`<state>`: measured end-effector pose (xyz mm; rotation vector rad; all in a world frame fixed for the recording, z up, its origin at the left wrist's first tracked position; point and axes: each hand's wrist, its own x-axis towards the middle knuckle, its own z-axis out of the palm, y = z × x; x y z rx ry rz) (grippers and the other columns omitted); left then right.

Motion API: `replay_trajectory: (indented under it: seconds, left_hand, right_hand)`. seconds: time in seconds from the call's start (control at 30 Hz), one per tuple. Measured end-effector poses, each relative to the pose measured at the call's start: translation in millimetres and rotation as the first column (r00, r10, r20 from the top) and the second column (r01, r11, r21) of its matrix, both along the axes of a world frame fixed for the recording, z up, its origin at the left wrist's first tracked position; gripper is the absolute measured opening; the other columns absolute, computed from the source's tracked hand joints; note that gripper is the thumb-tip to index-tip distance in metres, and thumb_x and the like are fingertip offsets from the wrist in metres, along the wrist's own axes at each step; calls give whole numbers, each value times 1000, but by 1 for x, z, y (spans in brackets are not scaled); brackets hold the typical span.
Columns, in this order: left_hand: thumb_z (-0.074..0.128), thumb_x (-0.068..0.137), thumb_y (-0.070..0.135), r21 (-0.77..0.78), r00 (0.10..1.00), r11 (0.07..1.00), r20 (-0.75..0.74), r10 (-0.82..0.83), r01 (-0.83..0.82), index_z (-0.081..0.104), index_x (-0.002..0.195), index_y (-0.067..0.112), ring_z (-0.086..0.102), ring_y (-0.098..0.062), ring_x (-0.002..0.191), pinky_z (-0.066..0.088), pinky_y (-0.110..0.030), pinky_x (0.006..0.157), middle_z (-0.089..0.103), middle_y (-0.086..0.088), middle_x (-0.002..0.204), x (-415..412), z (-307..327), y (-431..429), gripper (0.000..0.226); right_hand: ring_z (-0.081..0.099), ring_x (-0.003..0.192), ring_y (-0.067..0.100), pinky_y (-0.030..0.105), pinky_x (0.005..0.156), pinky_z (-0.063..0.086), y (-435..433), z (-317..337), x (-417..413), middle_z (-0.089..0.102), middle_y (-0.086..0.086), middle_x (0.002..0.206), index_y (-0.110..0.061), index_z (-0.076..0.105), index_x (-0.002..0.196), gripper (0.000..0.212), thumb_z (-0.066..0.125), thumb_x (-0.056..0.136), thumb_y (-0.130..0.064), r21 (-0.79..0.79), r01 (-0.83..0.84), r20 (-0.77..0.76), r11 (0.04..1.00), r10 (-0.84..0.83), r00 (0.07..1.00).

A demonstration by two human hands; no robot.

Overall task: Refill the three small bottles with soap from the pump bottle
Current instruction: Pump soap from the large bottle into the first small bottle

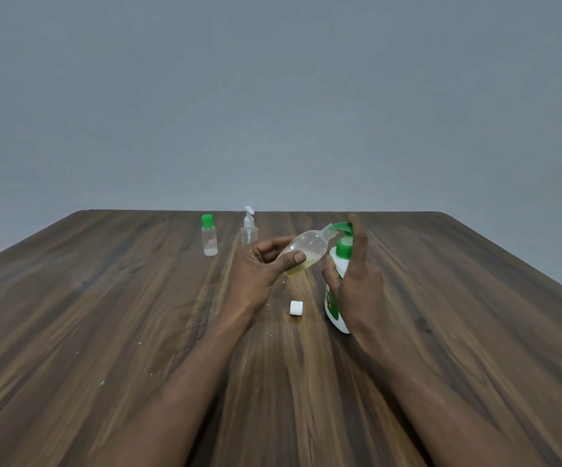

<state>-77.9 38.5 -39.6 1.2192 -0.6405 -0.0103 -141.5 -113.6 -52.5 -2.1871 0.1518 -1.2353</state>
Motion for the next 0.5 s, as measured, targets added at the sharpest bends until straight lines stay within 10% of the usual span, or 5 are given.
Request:
replay_trajectory:
  seconds: [0.5]
  left_hand:
    - [88, 66, 39, 10, 1000, 1000, -13, 6, -6, 79, 107, 21, 76, -20, 102, 60, -28, 82, 79, -4, 106, 0, -1, -1, 46]
  right_hand:
    - [66, 87, 22, 25, 70, 40, -1, -2, 2, 66, 5, 115, -32, 19, 153, 69, 59, 97, -37, 12, 5, 4, 1000, -5, 1000]
